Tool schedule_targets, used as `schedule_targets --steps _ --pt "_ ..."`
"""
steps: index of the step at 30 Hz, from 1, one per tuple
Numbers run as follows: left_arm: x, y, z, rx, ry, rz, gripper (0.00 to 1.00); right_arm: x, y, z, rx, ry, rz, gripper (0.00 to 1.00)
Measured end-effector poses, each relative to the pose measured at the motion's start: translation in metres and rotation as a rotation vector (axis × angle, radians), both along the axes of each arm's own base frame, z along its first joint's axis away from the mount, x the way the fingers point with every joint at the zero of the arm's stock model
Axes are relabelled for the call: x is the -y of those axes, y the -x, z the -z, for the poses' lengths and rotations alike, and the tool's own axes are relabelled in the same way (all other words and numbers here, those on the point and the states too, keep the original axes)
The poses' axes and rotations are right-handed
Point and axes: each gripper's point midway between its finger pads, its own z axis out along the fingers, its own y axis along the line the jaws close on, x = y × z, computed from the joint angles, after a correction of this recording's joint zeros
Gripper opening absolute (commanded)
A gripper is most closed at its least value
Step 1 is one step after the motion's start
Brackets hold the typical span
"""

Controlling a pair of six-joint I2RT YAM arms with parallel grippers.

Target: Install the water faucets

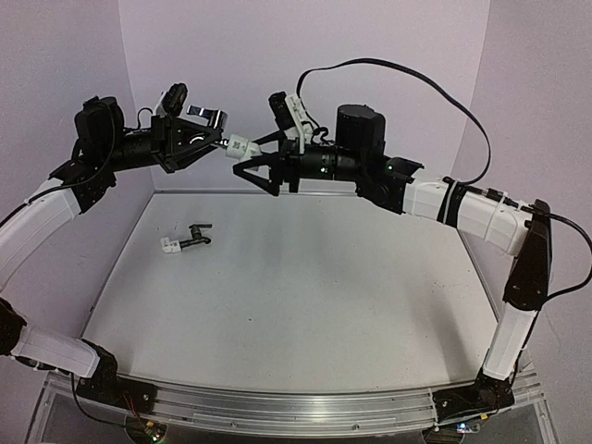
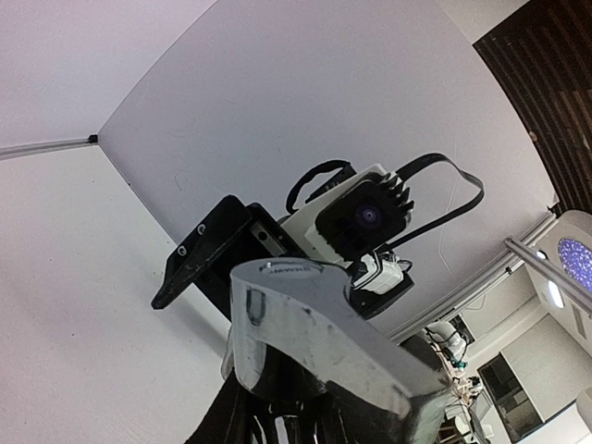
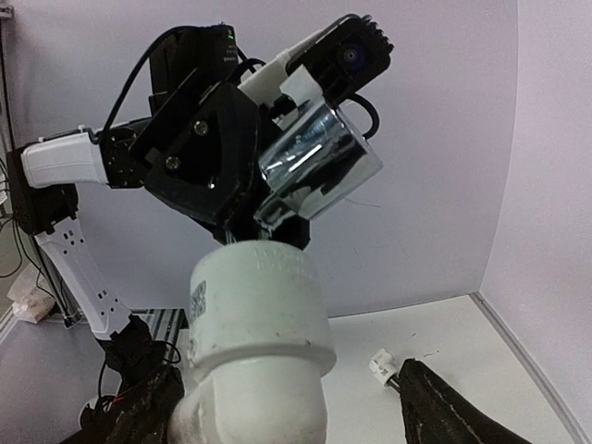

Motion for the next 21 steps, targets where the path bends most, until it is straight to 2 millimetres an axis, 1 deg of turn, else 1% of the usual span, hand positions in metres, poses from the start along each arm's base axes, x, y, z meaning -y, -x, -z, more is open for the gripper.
schedule_targets --steps 1,2,3,4,6,9,10,12,13,15,17,19,21 --pt "0.000 0.000 0.001 0.002 -0.001 0.002 0.00 0.000 0.001 -0.002 -0.008 -0.009 -0.008 0.61" --pt "0.001 0.000 0.001 0.005 -0.003 0.005 0.00 0.000 0.003 -0.003 -0.016 -0.014 -0.017 0.56" --pt "0.001 -0.001 0.002 0.009 -0.006 0.006 0.00 0.000 0.004 -0.004 -0.035 -0.018 -0.027 0.46" --pt "0.002 -0.002 0.003 0.014 -0.008 0.006 0.00 -0.001 0.006 -0.005 -0.052 -0.022 -0.037 0.40" --pt "0.002 -0.003 0.004 0.035 -0.013 0.008 0.00 -0.003 0.005 -0.009 -0.101 -0.032 -0.047 0.24" --pt "0.000 -0.003 0.002 0.116 -0.020 -0.001 0.00 -0.006 0.002 -0.010 -0.178 -0.041 -0.067 0.06" --pt "-0.001 -0.003 0.001 0.151 -0.024 -0.003 0.00 -0.007 0.002 -0.010 -0.206 -0.041 -0.077 0.01" --pt "-0.002 0.001 0.000 0.255 -0.039 0.002 0.00 -0.007 0.005 -0.010 -0.253 -0.041 -0.098 0.00" --pt "-0.003 0.007 0.001 0.338 -0.048 0.006 0.00 -0.008 0.008 -0.010 -0.277 -0.041 -0.116 0.00" --pt "-0.007 0.020 0.000 0.495 -0.062 0.018 0.00 -0.009 0.017 -0.011 -0.328 -0.036 -0.158 0.00" --pt "-0.011 0.038 -0.002 0.671 -0.069 0.042 0.00 -0.013 0.033 -0.013 -0.378 -0.029 -0.222 0.00" --pt "-0.014 0.055 -0.007 0.852 -0.067 0.070 0.00 -0.016 0.046 -0.019 -0.418 -0.025 -0.283 0.00" --pt "-0.017 0.067 -0.011 1.034 -0.060 0.090 0.00 -0.018 0.055 -0.024 -0.462 -0.019 -0.339 0.00"
